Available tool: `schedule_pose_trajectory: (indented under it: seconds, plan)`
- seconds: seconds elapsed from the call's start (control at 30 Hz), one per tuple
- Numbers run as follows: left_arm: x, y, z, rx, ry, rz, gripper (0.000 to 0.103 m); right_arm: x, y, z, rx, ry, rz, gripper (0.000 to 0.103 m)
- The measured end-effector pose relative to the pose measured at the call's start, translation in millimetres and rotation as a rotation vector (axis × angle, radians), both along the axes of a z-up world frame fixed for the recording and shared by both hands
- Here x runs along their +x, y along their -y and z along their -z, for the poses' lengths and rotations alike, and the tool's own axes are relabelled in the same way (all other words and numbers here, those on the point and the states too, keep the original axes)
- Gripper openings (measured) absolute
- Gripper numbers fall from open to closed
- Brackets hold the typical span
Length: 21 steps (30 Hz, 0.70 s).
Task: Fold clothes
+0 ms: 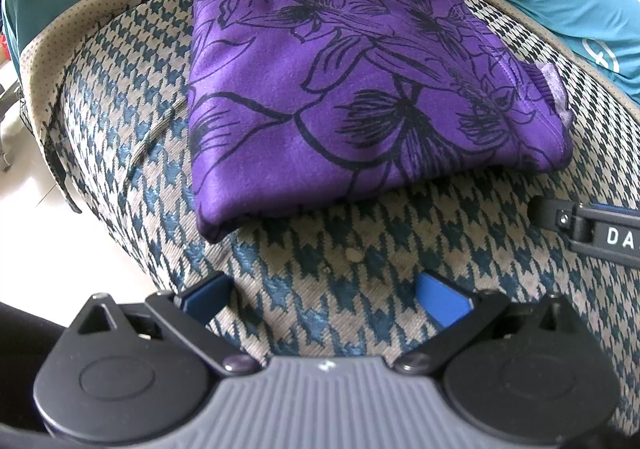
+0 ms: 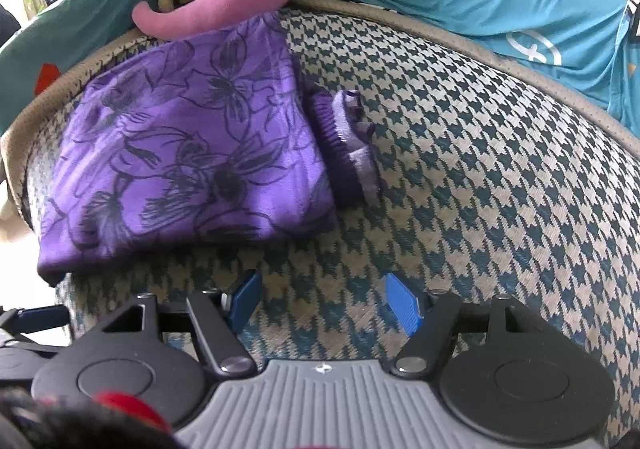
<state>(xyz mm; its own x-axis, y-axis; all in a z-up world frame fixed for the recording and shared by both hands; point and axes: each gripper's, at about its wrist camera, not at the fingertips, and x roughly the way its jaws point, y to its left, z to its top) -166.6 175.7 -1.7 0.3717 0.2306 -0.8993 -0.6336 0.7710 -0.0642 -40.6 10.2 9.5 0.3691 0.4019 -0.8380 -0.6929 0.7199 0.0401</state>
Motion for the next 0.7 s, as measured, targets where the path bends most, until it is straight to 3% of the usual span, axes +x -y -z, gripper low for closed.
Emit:
schedule_pose_trajectory:
  seconds: [0.27,0.7]
  plan:
    - [0,0,1,-0.002,-0.003,-0.002,0.103,5,1,5,-0.002,-0.007,-0.011,0.074]
    - [-1,4,1,-0.01,-0.007,-0.009,0.103,-6,-4,-4,0.021,-0.016,-0.075,0.075]
